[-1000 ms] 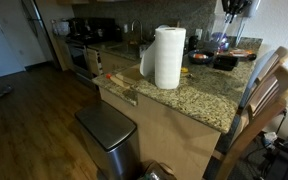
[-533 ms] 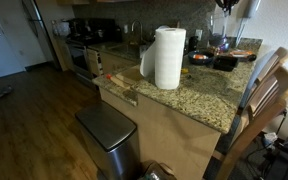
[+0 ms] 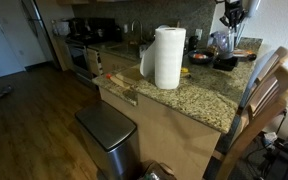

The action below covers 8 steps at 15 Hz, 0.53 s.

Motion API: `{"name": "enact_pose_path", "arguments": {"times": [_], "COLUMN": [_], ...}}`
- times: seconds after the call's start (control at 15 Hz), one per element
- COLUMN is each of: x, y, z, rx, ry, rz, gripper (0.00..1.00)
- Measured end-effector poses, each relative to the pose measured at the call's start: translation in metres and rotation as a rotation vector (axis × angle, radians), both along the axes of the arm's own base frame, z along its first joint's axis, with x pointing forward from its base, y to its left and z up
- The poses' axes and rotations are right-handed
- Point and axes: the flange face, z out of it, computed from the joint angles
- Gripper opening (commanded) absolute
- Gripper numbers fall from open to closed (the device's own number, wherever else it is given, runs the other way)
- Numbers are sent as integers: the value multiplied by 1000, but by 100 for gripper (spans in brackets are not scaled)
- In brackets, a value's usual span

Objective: Move the clear bottle to the right

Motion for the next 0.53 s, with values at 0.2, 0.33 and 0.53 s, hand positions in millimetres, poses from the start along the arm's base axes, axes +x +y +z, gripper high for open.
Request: {"name": "enact_pose_path", "arguments": {"times": [0.2, 0.33, 0.53], "x": [-1, 0, 5], "y": [-19, -21, -13], "z": [-10, -11, -8], "rx": [103, 146, 169], "ry": [-42, -71, -94], "rz": [-34, -38, -25], "gripper": [3, 3, 3]}}
